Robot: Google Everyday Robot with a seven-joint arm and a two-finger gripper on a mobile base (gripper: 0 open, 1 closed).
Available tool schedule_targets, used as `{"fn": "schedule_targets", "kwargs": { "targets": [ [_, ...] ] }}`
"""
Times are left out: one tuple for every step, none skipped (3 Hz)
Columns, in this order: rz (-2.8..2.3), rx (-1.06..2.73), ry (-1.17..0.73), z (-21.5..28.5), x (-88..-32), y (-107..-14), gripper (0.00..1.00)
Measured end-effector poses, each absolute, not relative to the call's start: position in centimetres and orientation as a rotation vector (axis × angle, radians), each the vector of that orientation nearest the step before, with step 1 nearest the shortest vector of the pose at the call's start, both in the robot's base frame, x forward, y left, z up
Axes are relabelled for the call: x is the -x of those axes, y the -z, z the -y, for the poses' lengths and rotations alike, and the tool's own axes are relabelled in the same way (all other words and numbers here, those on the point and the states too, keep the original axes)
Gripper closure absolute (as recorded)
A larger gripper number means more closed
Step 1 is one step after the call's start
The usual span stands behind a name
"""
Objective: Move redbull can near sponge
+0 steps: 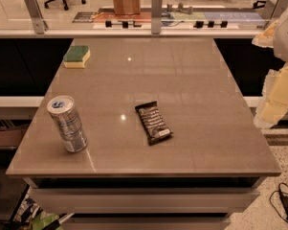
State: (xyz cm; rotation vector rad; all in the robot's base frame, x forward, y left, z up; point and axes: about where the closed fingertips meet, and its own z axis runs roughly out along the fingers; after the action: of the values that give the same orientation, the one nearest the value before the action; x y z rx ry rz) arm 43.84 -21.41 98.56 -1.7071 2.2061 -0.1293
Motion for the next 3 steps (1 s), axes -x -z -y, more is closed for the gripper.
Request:
{"fn": "schedule_targets", "kwargs": {
  "targets": [
    [-2.197, 1.703, 0.119, 21.3, -44.0, -98.8, 0.00],
    [-2.128, 1.705, 0.043, 20.5, -44.5, -99.0, 0.00],
    [-1.977, 1.704, -0.119, 18.0, -45.4, -99.2, 0.00]
  ]
}}
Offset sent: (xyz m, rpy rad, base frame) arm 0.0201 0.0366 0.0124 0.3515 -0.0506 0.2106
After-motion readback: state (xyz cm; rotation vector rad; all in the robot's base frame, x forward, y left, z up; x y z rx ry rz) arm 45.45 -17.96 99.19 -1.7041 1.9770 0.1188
